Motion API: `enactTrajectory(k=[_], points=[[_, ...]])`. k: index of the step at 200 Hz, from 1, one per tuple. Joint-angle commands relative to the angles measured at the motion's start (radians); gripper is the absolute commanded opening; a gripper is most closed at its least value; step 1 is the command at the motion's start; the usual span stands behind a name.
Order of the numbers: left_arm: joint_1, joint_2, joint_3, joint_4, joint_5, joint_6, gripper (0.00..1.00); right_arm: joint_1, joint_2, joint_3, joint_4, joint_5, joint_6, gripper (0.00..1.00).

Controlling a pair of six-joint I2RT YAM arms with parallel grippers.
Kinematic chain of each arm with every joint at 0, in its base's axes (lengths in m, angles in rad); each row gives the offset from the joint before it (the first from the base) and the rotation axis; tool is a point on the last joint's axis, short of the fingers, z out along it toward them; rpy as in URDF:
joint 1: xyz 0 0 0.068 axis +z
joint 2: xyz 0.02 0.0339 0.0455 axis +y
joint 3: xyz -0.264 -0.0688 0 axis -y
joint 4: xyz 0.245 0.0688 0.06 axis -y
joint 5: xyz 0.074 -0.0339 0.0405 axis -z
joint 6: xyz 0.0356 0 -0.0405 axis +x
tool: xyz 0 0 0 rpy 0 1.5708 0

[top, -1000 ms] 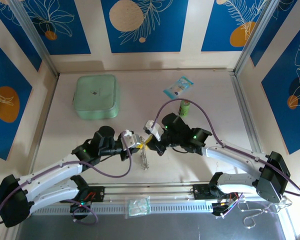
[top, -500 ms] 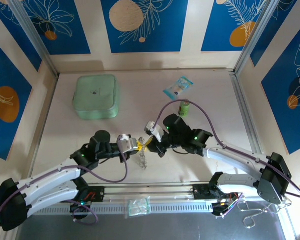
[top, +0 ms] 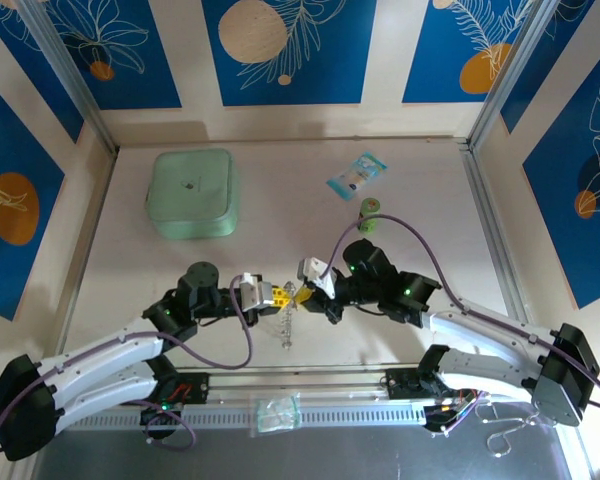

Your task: Put the keys on the keyring

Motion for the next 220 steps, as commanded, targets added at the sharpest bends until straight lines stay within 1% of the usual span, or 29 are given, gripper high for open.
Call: enactTrajectory(k=[1, 12, 28, 39, 54, 71, 115, 166, 203, 220], points=[[-0.02, 0.006, -0.001, 0.149, 0.139, -0.019, 0.0, -0.01, 0.003, -0.035, 0.062, 0.014, -0.065, 0.0], [-0.02, 0.012, -0.007, 0.16, 0.142, -0.014, 0.0, -0.01, 0.01, -0.047, 0.094, 0.004, -0.058, 0.04], [-0.019, 0.015, -0.013, 0.167, 0.135, -0.004, 0.0, -0.01, 0.001, -0.053, 0.115, -0.012, -0.047, 0.19], [-0.02, 0.015, -0.018, 0.17, 0.124, -0.001, 0.0, -0.013, -0.023, -0.06, 0.114, -0.011, -0.057, 0.26], [-0.019, 0.017, -0.022, 0.17, 0.123, 0.01, 0.0, -0.025, -0.073, -0.085, 0.131, -0.028, -0.087, 0.31], [-0.02, 0.022, -0.027, 0.179, 0.127, 0.014, 0.0, -0.042, -0.113, -0.117, 0.173, -0.083, -0.119, 0.32], [-0.02, 0.027, -0.032, 0.182, 0.124, 0.02, 0.0, -0.048, -0.081, -0.107, 0.192, -0.204, -0.115, 0.3], [-0.02, 0.035, -0.03, 0.183, 0.122, 0.02, 0.0, -0.048, -0.063, -0.108, 0.221, -0.233, -0.107, 0.25], [-0.02, 0.04, -0.03, 0.194, 0.119, 0.014, 0.0, -0.048, -0.051, -0.106, 0.242, -0.237, -0.093, 0.13], [-0.019, 0.043, -0.033, 0.216, 0.105, -0.002, 0.0, -0.045, -0.041, -0.092, 0.224, -0.239, -0.098, 0.01]])
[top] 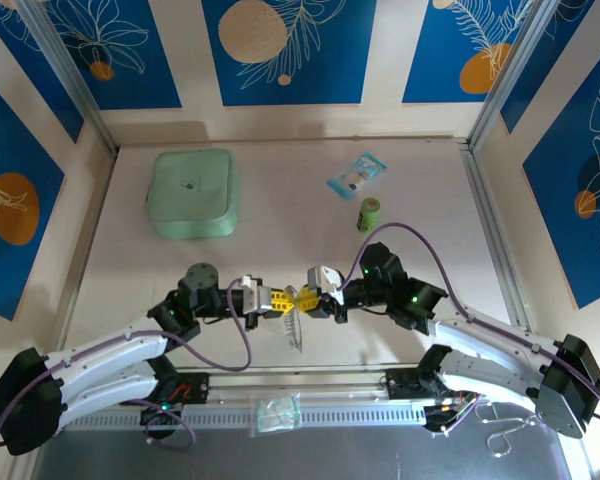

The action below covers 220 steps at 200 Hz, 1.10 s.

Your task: Put the keys on the keyring

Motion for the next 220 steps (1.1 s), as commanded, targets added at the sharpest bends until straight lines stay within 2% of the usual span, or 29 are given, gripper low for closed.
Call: enactTrajectory(k=[1, 13, 26, 37, 56, 76, 106, 161, 184, 199, 220], points=[[-0.012, 0.007, -0.011, 0.081, 0.016, 0.002, 0.0, 0.003, 0.02, 0.016, 0.021, -0.037, -0.002, 0.01], [-0.012, 0.005, -0.005, 0.065, -0.014, 0.0, 0.01, 0.004, 0.018, 0.031, -0.002, -0.026, -0.007, 0.0], [-0.012, -0.009, 0.014, -0.01, -0.047, 0.031, 0.23, 0.002, 0.017, 0.057, -0.058, -0.001, -0.025, 0.0], [-0.012, -0.023, 0.042, -0.108, -0.073, 0.079, 0.27, 0.002, 0.022, 0.09, -0.137, 0.027, -0.053, 0.0], [-0.013, -0.026, 0.094, -0.258, -0.119, 0.137, 0.27, 0.001, 0.049, 0.16, -0.28, 0.056, -0.109, 0.0], [-0.012, -0.009, 0.129, -0.335, -0.121, 0.177, 0.22, 0.006, 0.085, 0.223, -0.387, 0.073, -0.149, 0.0], [-0.012, 0.003, 0.147, -0.336, -0.118, 0.178, 0.17, 0.018, 0.126, 0.305, -0.498, 0.117, -0.213, 0.0], [-0.013, 0.02, 0.164, -0.331, -0.091, 0.186, 0.04, 0.038, 0.181, 0.393, -0.587, 0.108, -0.265, 0.0], [-0.013, 0.02, 0.153, -0.285, -0.083, 0.146, 0.03, 0.024, 0.158, 0.366, -0.53, 0.046, -0.22, 0.0], [-0.013, 0.022, 0.146, -0.266, -0.08, 0.127, 0.11, 0.025, 0.157, 0.356, -0.515, 0.042, -0.207, 0.0], [-0.012, 0.03, 0.147, -0.262, -0.076, 0.125, 0.13, 0.037, 0.18, 0.364, -0.525, 0.059, -0.213, 0.0]])
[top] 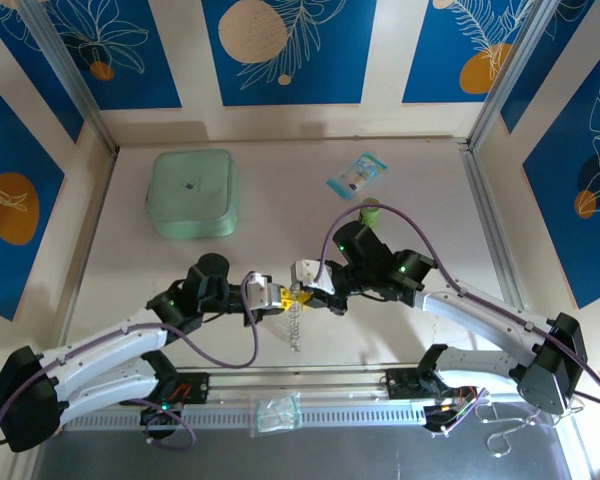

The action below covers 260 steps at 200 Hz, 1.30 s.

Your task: Put the keys on the keyring

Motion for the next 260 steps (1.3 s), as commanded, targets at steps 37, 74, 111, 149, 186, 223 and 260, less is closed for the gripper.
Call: enactTrajectory(k=[37, 74, 111, 149, 186, 223, 260], points=[[-0.009, 0.013, 0.029, 0.026, 0.026, -0.015, 0.0, 0.024, 0.016, 0.019, 0.003, -0.034, 0.0, 0.0], [-0.008, -0.011, -0.008, 0.093, 0.02, -0.066, 0.0, -0.037, -0.099, -0.121, 0.208, -0.084, 0.141, 0.31], [-0.009, -0.006, -0.065, 0.236, 0.032, -0.164, 0.0, -0.042, -0.168, -0.24, 0.36, -0.089, 0.283, 0.33], [-0.008, 0.008, -0.072, 0.266, 0.054, -0.169, 0.0, -0.025, -0.16, -0.263, 0.417, -0.059, 0.292, 0.33], [-0.008, 0.012, -0.075, 0.266, 0.063, -0.165, 0.0, -0.024, -0.146, -0.26, 0.431, -0.071, 0.285, 0.25], [-0.009, 0.01, -0.079, 0.273, 0.058, -0.168, 0.0, -0.025, -0.142, -0.245, 0.388, -0.086, 0.265, 0.01], [-0.008, -0.007, -0.05, 0.164, 0.015, -0.12, 0.16, -0.023, -0.14, -0.168, 0.207, -0.062, 0.168, 0.0]])
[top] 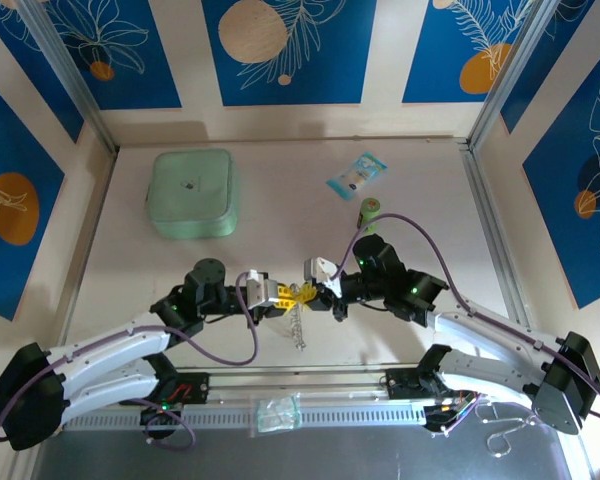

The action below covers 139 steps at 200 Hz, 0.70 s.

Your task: Put the keys on the keyring

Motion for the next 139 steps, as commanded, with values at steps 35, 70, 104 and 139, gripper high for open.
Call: enactTrajectory(k=[35, 70, 104, 139], points=[[-0.008, 0.002, 0.067, -0.137, -0.014, 0.073, 0.15, 0.015, 0.042, 0.136, -0.25, 0.021, -0.144, 0.0], [-0.007, 0.02, 0.084, -0.154, 0.006, 0.081, 0.15, 0.044, 0.079, 0.181, -0.275, 0.049, -0.168, 0.0], [-0.007, 0.021, 0.089, -0.165, 0.019, 0.087, 0.12, 0.074, 0.12, 0.223, -0.31, 0.083, -0.192, 0.0], [-0.008, 0.018, 0.091, -0.166, 0.022, 0.086, 0.11, 0.094, 0.138, 0.242, -0.316, 0.087, -0.19, 0.0]])
